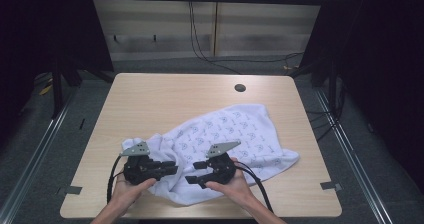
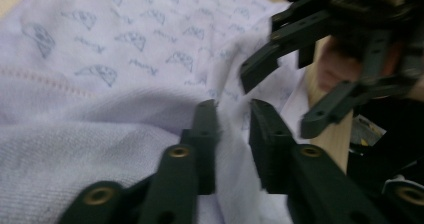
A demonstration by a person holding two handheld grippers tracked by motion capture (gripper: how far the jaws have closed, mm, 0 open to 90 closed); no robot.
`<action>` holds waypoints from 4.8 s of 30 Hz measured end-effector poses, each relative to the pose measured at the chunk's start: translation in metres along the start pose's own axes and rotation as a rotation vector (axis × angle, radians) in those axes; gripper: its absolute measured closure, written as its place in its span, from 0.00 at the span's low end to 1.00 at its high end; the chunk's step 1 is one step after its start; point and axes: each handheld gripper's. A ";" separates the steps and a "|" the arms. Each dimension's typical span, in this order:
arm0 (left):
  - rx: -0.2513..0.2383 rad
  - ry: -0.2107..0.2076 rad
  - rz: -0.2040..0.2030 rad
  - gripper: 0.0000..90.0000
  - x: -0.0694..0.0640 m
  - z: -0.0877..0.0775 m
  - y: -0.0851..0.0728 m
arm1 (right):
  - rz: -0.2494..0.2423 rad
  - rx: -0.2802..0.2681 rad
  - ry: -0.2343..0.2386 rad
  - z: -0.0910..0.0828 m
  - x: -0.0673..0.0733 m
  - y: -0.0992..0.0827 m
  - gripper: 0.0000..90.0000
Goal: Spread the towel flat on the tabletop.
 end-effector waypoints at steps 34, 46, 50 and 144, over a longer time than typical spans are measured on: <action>0.105 -0.031 -0.016 0.65 -0.011 -0.001 -0.007 | 0.040 0.072 -0.293 -0.134 -0.034 -0.057 0.75; 0.112 0.106 -0.118 0.69 0.057 0.045 0.011 | -0.012 -0.027 -0.250 -0.083 -0.059 0.004 0.70; 0.138 0.144 -0.087 0.65 0.061 0.050 0.010 | -0.018 0.015 -0.231 -0.048 -0.072 0.015 0.70; -0.179 -0.108 0.132 0.98 -0.078 -0.103 -0.023 | 0.065 -0.302 -0.283 -0.266 0.063 -0.065 0.96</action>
Point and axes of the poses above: each handheld gripper's, and its own axes: z roughly forward along the jaws, y roughly out of its top, x roughly to its left, and after that the axes turned 9 degrees about -x, right-handed
